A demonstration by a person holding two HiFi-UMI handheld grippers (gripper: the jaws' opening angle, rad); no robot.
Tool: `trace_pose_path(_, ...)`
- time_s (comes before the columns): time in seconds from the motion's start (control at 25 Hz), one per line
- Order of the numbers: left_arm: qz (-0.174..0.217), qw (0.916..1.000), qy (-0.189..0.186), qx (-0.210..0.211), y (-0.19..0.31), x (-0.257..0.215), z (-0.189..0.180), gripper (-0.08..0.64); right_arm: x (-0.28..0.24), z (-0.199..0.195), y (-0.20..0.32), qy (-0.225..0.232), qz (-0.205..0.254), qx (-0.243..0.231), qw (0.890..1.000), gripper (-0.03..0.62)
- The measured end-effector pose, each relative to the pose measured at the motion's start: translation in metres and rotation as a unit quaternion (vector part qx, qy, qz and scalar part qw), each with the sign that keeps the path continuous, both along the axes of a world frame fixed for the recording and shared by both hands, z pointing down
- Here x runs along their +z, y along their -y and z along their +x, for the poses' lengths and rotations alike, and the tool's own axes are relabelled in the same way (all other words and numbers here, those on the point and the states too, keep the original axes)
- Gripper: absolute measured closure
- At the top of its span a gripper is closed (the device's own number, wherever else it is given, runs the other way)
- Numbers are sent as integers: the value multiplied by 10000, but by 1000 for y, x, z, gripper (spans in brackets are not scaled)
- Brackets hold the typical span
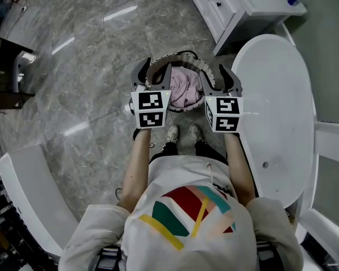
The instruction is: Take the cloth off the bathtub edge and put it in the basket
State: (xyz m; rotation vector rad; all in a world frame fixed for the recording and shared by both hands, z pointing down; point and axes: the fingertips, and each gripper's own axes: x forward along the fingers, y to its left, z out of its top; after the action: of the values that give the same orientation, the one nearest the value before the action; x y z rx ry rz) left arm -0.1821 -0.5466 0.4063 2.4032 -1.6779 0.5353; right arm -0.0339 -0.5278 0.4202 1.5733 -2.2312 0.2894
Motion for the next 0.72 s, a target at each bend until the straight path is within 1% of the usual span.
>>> trace_pose_path(0.24,123,9999,-89,-27,-2,-9,-1,355,-6,-3,0,41,43,-73,10000,351)
trace_pose_path(0.36,323,9994,-101,-11,4,-27,1,374,-30,-3,10,177,307,-52,9994,396)
trace_pose_path(0.48,583,9981,-209,-14,8,-59,4,411,-70,-1,21,267,762,-9,9967,454)
trace_pose_path(0.56,818,9962,-311,-5,9,-88,6,449,-105,0,22,388,1162,16,9925,498)
trace_pose_path(0.6,989,9946,-320,0,9,-105,6,470,-125,-1,22,459,1392,27,9892,528)
trace_pose_path(0.72,1580,9871,-244,-41,5,-156,5,500,-182,-3,15,621,2082,10,9761,572)
